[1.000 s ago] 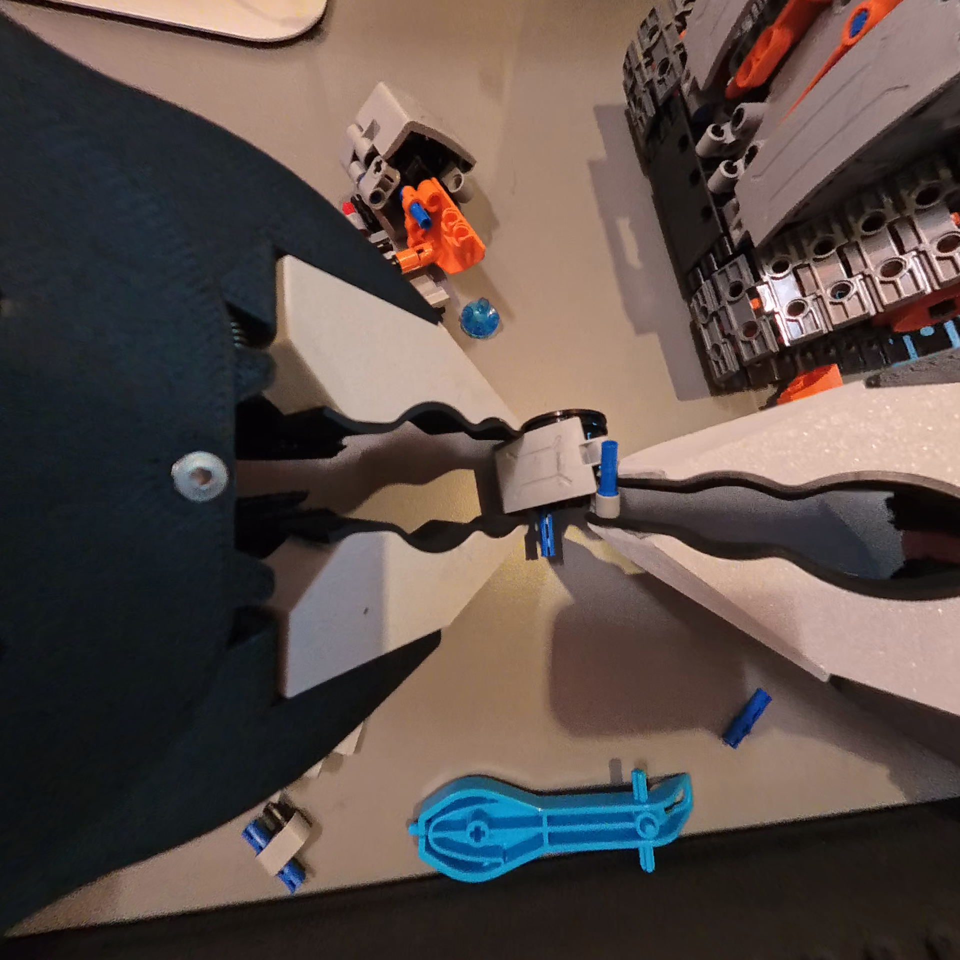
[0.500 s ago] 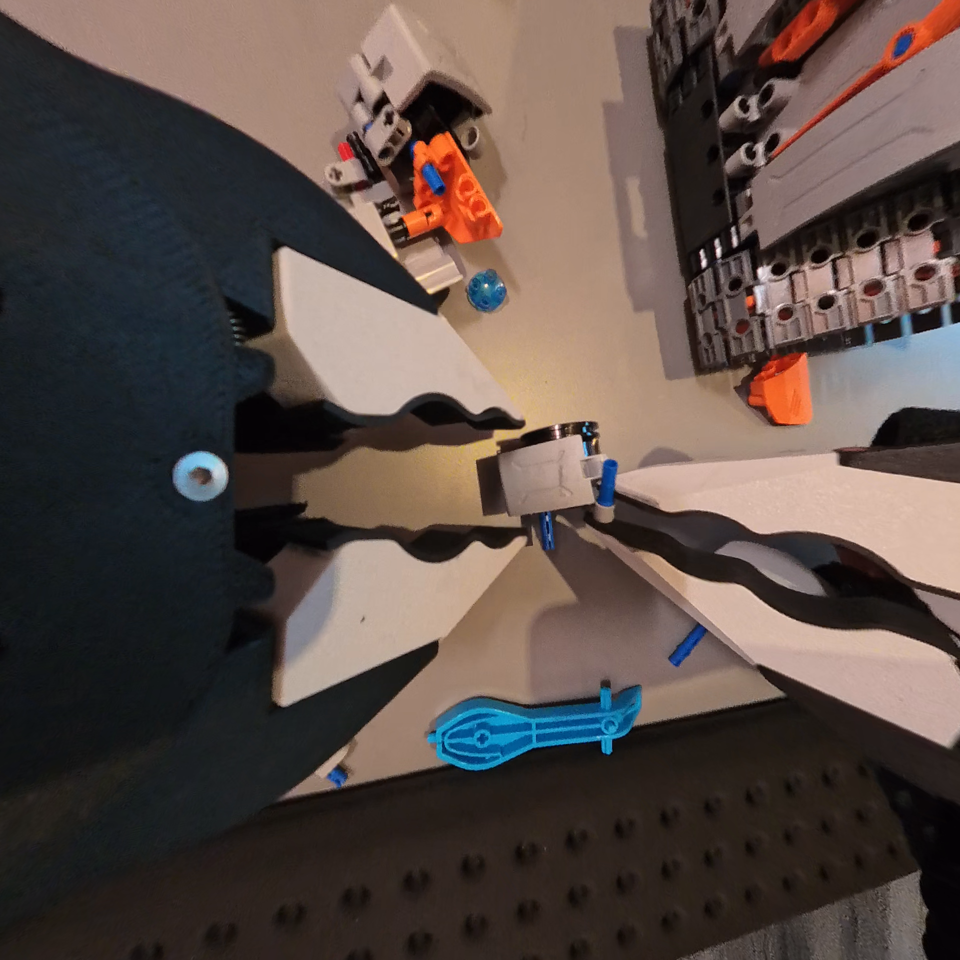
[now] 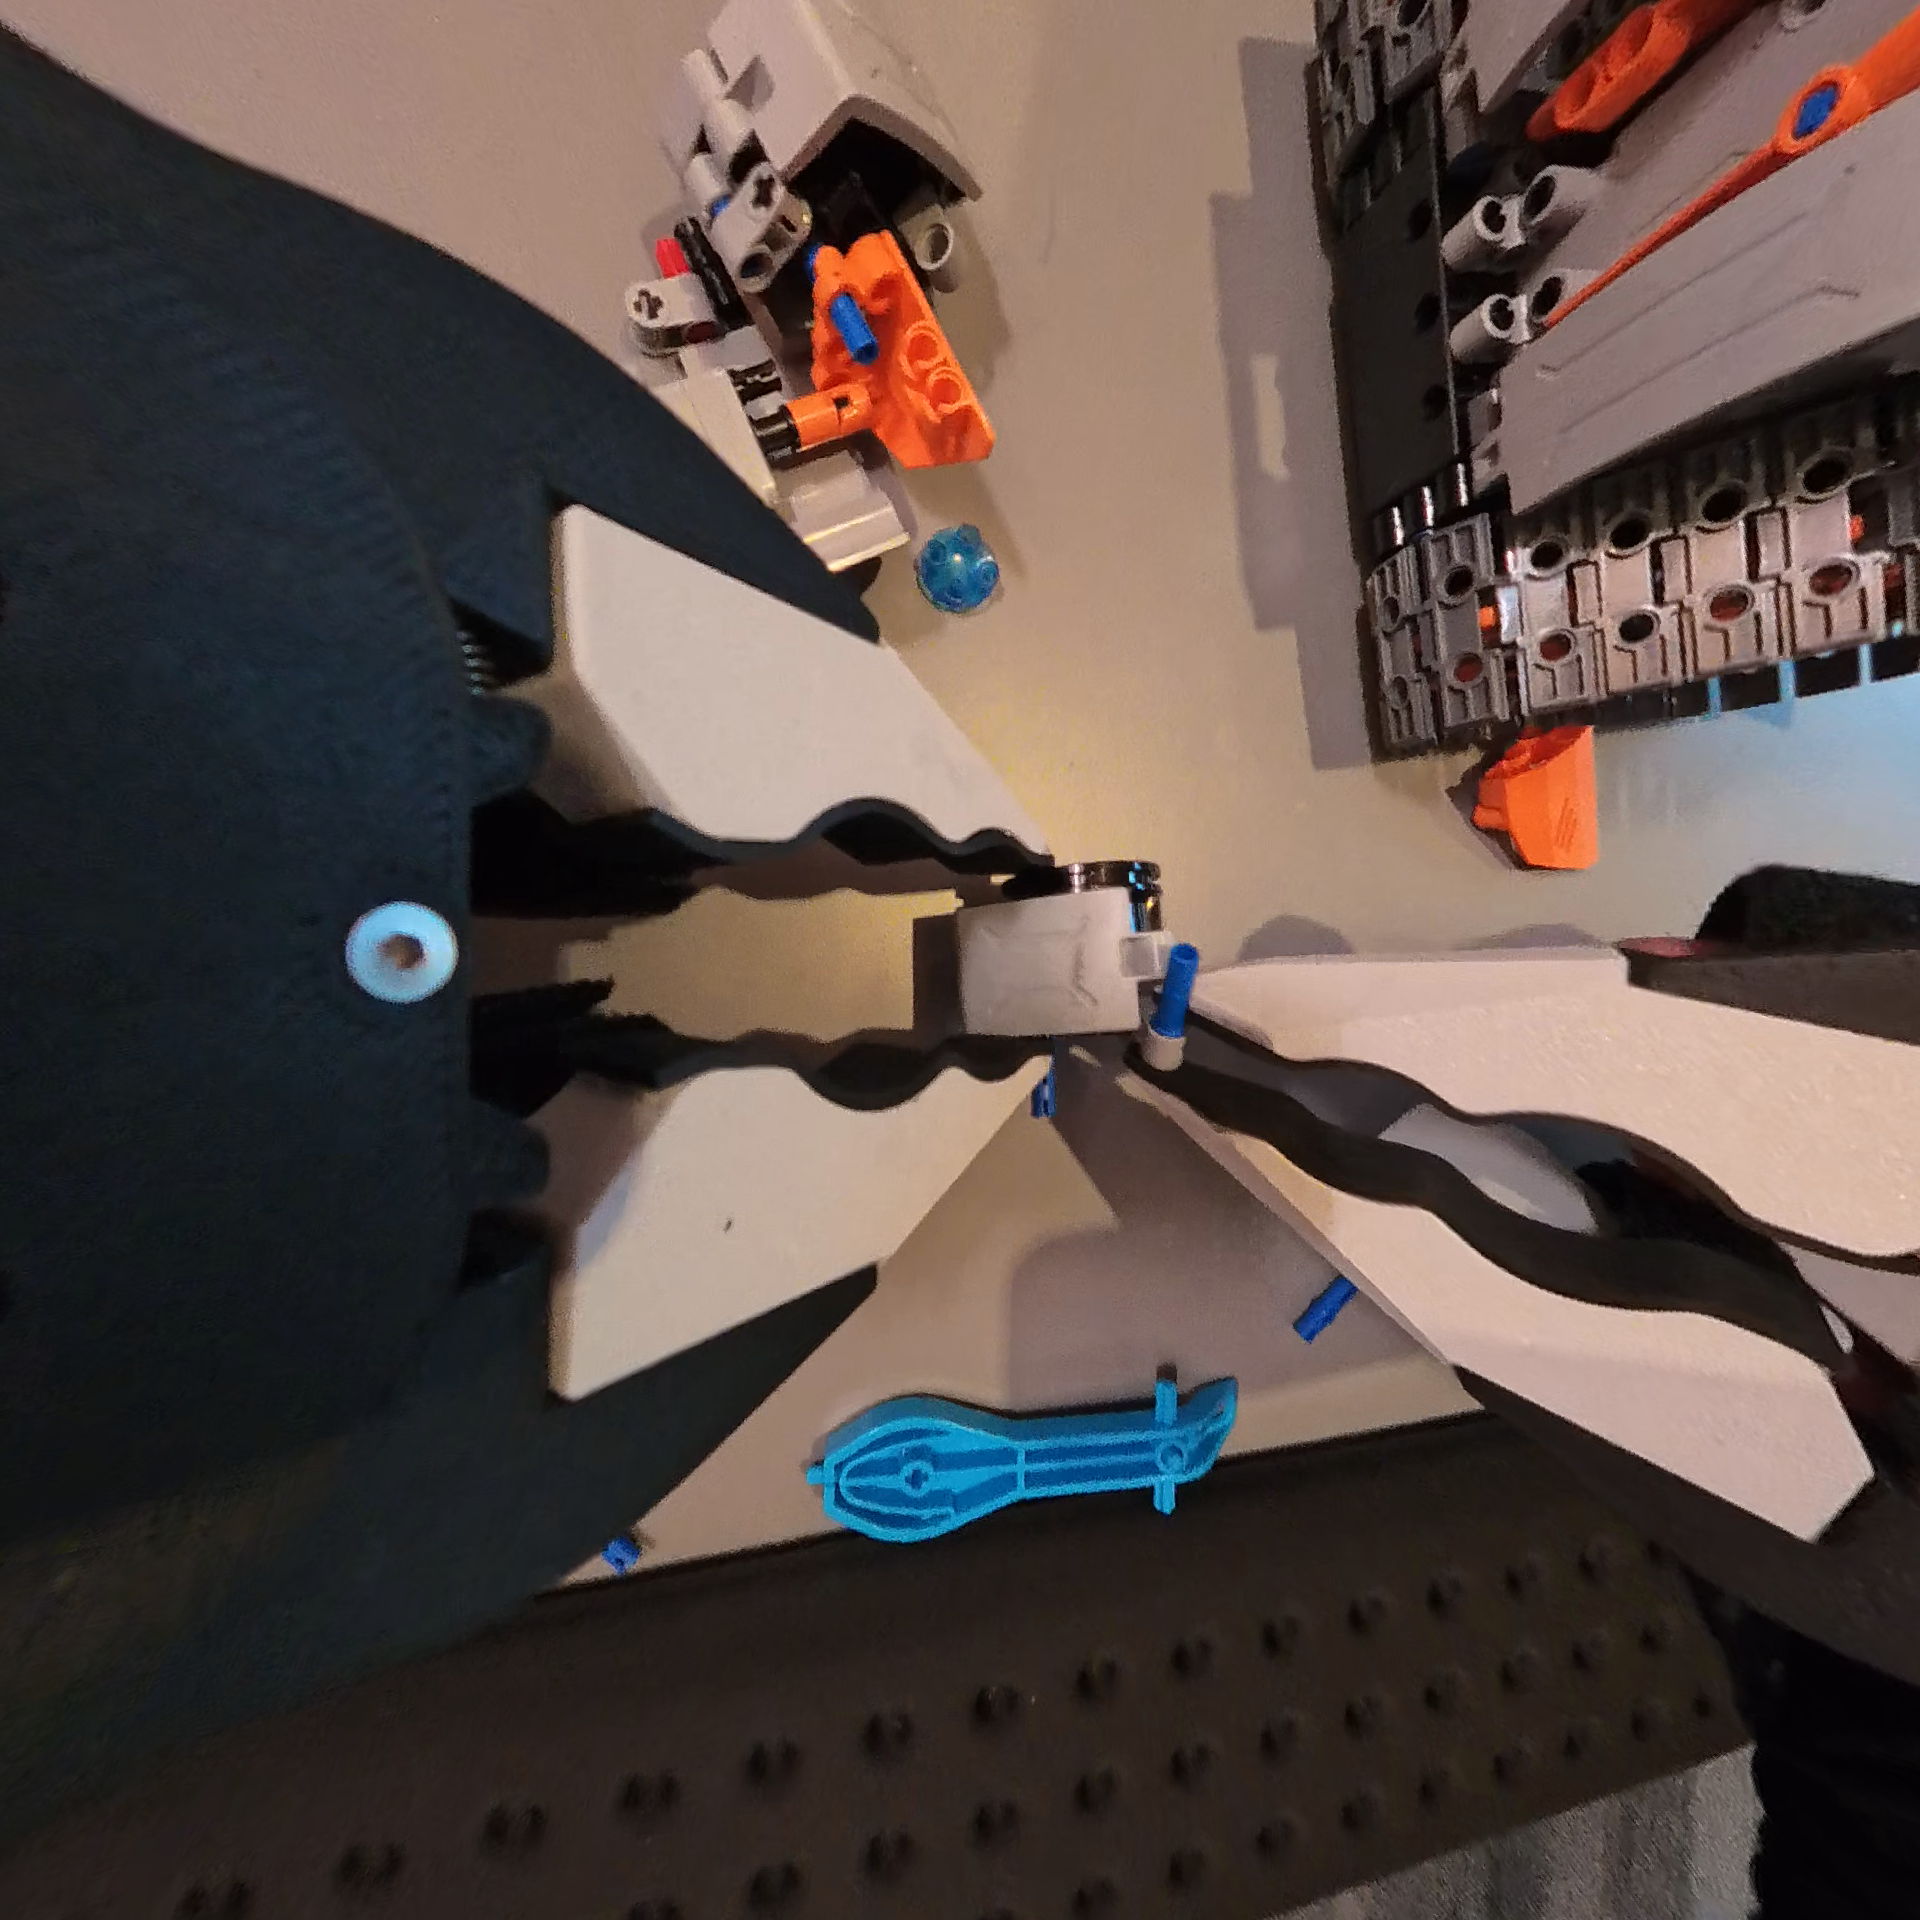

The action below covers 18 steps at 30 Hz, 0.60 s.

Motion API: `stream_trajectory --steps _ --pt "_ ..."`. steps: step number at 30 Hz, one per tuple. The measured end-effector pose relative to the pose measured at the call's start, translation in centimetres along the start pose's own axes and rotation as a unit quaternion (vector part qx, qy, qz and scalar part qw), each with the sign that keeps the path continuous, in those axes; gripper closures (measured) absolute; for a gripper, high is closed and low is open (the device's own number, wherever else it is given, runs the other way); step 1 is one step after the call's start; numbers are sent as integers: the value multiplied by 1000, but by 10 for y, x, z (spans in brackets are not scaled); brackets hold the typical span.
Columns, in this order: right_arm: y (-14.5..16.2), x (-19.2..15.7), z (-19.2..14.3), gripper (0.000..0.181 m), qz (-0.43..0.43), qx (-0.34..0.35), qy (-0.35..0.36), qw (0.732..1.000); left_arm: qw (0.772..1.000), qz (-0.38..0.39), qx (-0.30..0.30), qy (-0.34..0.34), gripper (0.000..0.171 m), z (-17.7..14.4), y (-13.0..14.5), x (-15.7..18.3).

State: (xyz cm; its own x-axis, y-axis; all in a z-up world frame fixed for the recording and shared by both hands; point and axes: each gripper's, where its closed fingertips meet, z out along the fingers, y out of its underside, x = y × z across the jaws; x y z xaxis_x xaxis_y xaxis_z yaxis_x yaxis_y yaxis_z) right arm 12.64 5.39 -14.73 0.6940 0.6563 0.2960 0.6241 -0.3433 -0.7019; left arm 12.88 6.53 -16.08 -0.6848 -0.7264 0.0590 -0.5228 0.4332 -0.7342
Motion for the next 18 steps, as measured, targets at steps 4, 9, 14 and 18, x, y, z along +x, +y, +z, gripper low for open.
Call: stream_trajectory --steps 4,9,14,18 --pt "-2 2 -2 175 17 18 -7 1000 999 -24 27 23 144 -3 -3 1" --pt "-4 4 -5 176 3 23 8 1000 997 -42 50 28 145 -6 -6 0" --pt "-8 10 -9 176 13 41 17 999 992 -75 87 44 147 -12 -13 -3" --pt "-11 14 -12 176 31 60 17 998 987 -95 117 57 147 -18 -19 -5"
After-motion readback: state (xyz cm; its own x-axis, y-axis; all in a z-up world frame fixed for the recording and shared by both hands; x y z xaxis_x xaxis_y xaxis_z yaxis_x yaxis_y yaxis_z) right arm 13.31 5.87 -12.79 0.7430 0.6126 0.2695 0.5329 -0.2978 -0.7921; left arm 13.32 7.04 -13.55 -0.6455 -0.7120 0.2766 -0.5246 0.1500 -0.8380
